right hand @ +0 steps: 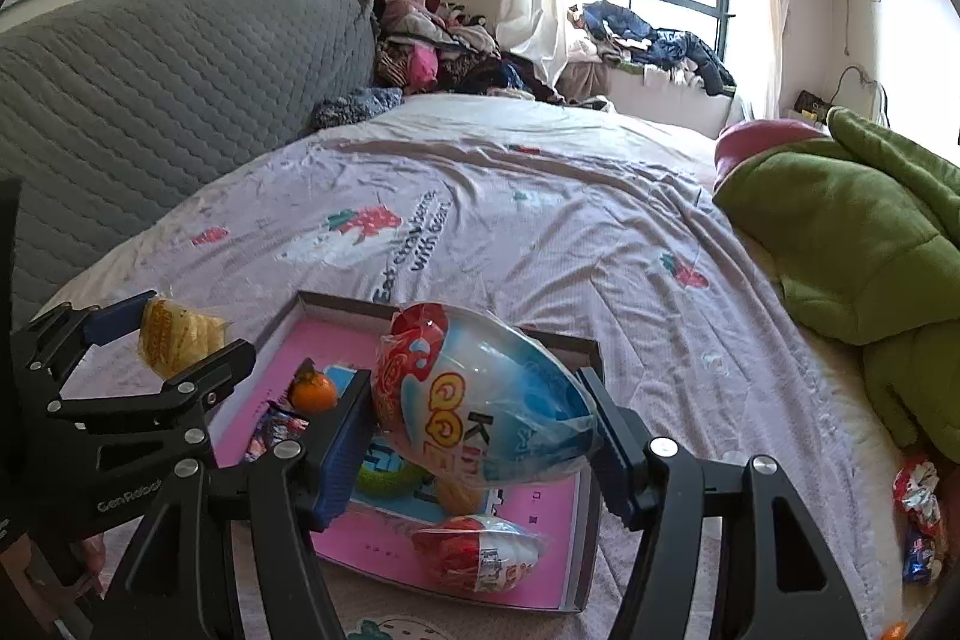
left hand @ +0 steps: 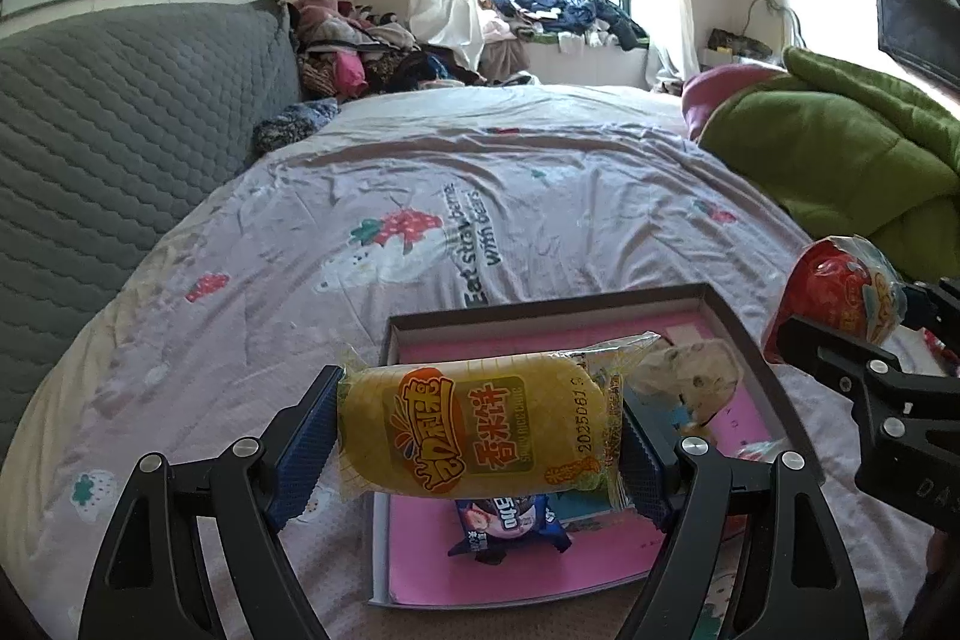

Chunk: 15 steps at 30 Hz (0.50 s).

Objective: Organize objects
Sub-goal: 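Lift and carry the bread pack and Kinder egg over the box with both tools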

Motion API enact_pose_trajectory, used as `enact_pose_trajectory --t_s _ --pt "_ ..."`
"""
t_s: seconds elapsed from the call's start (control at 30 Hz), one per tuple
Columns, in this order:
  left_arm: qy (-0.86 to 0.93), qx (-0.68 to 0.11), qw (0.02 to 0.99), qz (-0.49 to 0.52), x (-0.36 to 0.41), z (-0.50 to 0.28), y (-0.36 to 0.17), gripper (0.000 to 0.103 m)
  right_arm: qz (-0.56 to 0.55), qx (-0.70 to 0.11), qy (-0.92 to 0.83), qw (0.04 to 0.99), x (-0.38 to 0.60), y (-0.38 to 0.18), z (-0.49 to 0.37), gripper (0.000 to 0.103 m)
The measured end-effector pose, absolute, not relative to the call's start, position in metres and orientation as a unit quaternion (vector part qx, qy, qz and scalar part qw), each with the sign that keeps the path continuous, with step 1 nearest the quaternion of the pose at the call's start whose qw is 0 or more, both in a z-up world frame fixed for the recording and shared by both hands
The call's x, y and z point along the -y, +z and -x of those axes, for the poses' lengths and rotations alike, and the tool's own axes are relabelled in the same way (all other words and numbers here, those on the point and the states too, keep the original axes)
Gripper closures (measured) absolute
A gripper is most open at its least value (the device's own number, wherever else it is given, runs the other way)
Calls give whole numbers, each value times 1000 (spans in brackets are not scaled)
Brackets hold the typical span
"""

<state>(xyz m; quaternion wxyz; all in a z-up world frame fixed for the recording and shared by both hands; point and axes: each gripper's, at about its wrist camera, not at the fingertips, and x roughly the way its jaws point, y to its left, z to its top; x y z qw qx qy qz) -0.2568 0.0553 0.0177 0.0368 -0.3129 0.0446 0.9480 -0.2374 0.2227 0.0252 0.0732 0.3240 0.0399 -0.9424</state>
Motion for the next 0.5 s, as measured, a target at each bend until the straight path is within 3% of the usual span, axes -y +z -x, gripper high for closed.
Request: enact_pose_trajectory --t_s 0.5 --pt "936 -74 60 340 -83 266 -35 20 -376 -34 -925 50 -241 -30 269 38"
